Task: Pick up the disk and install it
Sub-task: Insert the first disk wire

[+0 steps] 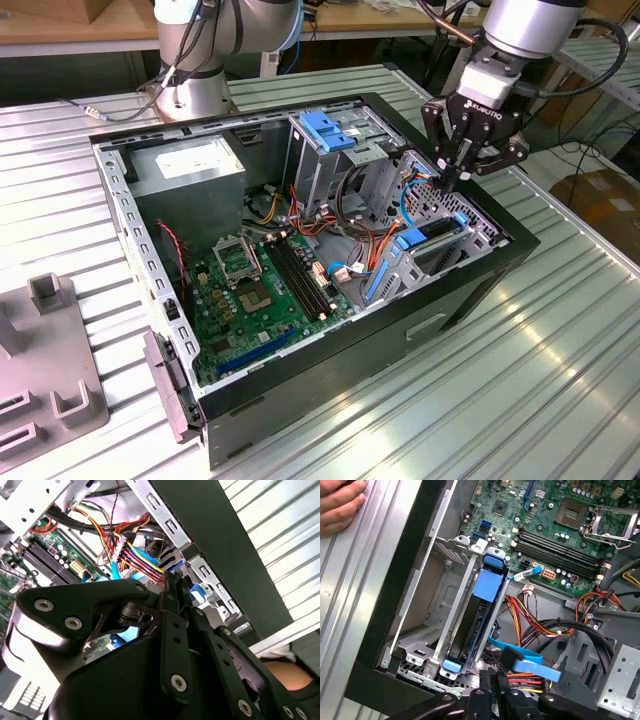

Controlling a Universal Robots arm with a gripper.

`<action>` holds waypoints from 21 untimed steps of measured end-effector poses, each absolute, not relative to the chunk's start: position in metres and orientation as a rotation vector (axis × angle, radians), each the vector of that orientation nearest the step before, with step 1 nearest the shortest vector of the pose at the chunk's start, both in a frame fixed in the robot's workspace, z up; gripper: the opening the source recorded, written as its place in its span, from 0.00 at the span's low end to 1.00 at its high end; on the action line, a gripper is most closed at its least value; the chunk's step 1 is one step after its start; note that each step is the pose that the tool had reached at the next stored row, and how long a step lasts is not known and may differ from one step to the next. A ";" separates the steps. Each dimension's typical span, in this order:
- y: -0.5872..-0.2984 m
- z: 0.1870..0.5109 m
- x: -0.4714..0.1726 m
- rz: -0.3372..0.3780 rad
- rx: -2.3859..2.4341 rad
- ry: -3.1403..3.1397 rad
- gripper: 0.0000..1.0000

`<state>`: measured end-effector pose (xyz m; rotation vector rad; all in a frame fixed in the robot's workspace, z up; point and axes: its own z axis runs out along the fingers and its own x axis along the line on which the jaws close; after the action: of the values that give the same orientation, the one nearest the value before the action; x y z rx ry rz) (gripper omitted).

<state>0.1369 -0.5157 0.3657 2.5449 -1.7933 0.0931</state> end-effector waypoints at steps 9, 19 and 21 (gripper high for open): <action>-0.516 0.364 0.137 0.089 2.363 -2.019 0.17; -0.516 0.363 0.136 0.087 2.302 -2.086 0.17; -0.516 0.363 0.136 0.086 2.267 -2.123 0.17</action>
<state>0.1359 -0.5157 0.3630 2.2667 -2.1230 0.0862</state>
